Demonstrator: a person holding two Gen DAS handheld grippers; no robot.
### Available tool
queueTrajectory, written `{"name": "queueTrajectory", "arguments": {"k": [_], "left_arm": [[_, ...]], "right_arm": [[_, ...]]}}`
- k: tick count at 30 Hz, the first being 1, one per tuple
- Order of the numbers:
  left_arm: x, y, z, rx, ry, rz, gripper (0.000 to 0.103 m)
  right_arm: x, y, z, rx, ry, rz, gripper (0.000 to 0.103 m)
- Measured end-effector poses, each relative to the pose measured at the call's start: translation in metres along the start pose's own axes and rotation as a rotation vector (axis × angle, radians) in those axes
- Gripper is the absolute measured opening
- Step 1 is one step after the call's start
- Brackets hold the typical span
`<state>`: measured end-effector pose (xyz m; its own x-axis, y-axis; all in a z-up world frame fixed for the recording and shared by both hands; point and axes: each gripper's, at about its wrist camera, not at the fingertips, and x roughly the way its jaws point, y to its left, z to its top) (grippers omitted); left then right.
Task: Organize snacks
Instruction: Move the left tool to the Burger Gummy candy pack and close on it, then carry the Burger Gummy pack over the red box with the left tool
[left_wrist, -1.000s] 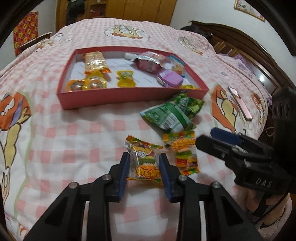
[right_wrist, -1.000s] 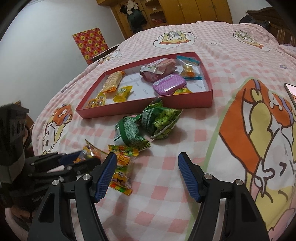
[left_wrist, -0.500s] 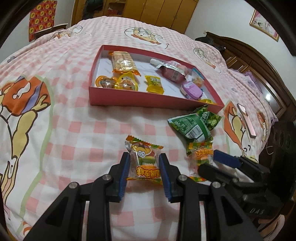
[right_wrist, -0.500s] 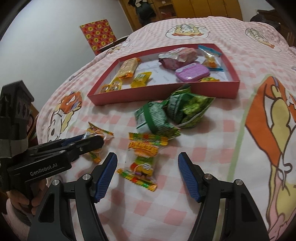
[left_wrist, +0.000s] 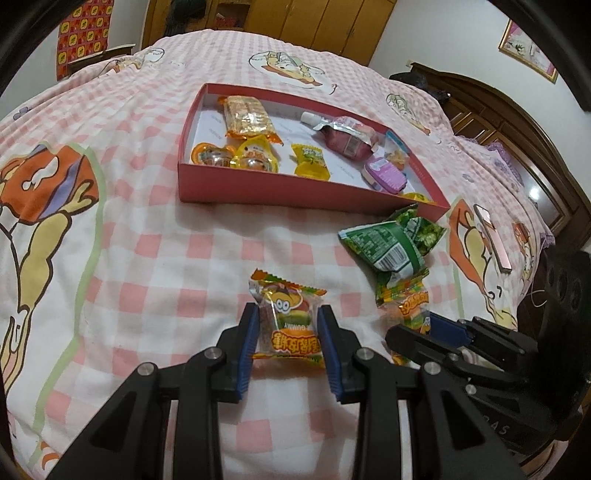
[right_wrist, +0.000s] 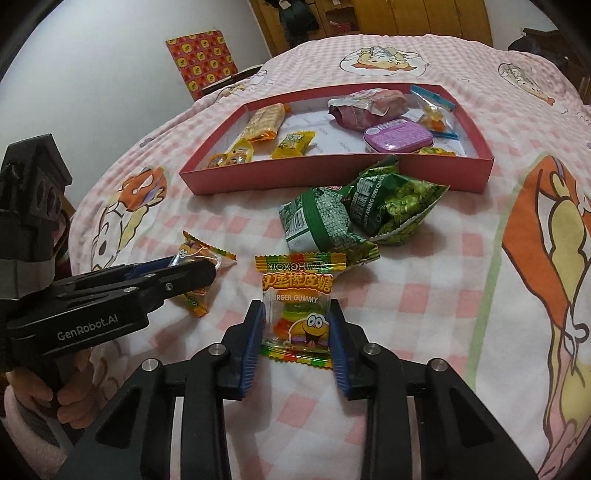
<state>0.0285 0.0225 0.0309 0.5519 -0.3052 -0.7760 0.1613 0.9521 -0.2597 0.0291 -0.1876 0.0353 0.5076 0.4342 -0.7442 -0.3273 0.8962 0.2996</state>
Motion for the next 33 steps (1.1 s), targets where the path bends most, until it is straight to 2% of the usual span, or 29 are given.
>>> {"name": "queueTrajectory", "arguments": {"k": [5,11,33], "left_arm": [[-0.006,0.0,0.003,-0.019,-0.011,-0.032,0.033],[-0.018,-0.001,0.009,-0.024,-0.046,-0.035,0.033],[-0.037,-0.019,0.053,0.022,-0.128,-0.03,0.033]], "right_arm": [[-0.007,0.005,-0.001,-0.017,-0.003,0.032,0.034],[-0.02,0.01,0.001,-0.036,-0.031,0.06,0.034],[-0.037,0.0,0.039,-0.056,-0.083,0.039,0.034]]}}
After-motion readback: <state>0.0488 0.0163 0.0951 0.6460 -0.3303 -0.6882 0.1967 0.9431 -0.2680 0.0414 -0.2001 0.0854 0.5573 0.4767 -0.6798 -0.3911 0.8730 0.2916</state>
